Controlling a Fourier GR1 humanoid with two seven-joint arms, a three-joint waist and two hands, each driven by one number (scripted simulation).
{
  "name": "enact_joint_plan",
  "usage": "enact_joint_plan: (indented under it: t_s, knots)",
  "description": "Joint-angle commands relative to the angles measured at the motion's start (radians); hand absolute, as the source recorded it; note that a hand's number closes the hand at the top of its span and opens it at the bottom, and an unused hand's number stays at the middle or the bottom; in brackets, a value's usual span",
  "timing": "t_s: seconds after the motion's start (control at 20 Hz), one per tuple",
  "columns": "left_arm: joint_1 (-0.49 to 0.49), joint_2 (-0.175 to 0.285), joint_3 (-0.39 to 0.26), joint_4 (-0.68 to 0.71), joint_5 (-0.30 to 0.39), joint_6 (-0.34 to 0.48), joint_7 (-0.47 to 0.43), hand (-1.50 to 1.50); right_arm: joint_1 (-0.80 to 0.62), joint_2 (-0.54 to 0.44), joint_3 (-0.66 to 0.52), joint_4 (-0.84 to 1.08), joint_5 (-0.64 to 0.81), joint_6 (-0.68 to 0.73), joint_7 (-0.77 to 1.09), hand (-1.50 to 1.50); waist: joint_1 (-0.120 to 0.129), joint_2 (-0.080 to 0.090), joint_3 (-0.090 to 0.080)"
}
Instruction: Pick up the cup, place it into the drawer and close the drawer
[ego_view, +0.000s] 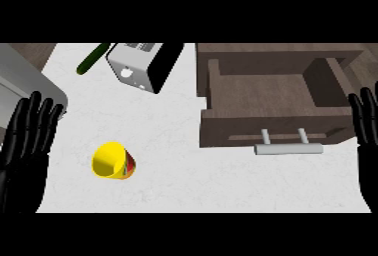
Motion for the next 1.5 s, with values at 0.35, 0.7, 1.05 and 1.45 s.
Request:
enact_joint_plan:
  t_s: [0.35, 0.7, 1.05, 1.45]
  knots:
    - [-0.019, -0.005, -0.043, 0.001, 0.28, -0.178, 0.026, -1.5, -0.011, -0.008, 0.061, -0.013, -0.139, 0.112, 0.077, -1.5, 0.027, 0.012, 0.011]
    - [-0.02, -0.017, -0.026, 0.037, 0.316, -0.189, 0.037, -1.5, -0.025, 0.031, 0.137, -0.032, -0.058, 0.071, 0.121, -1.5, 0.027, 0.013, 0.011]
    - [-0.015, -0.089, -0.124, 0.115, 0.192, -0.156, -0.06, -1.5, -0.054, 0.026, 0.094, 0.013, -0.071, 0.077, 0.091, -1.5, 0.025, 0.013, 0.011]
    - [-0.029, -0.054, -0.055, 0.063, 0.238, -0.146, 0.052, -1.5, -0.092, 0.0, 0.047, -0.008, -0.12, 0.094, 0.141, -1.5, 0.026, 0.013, 0.011]
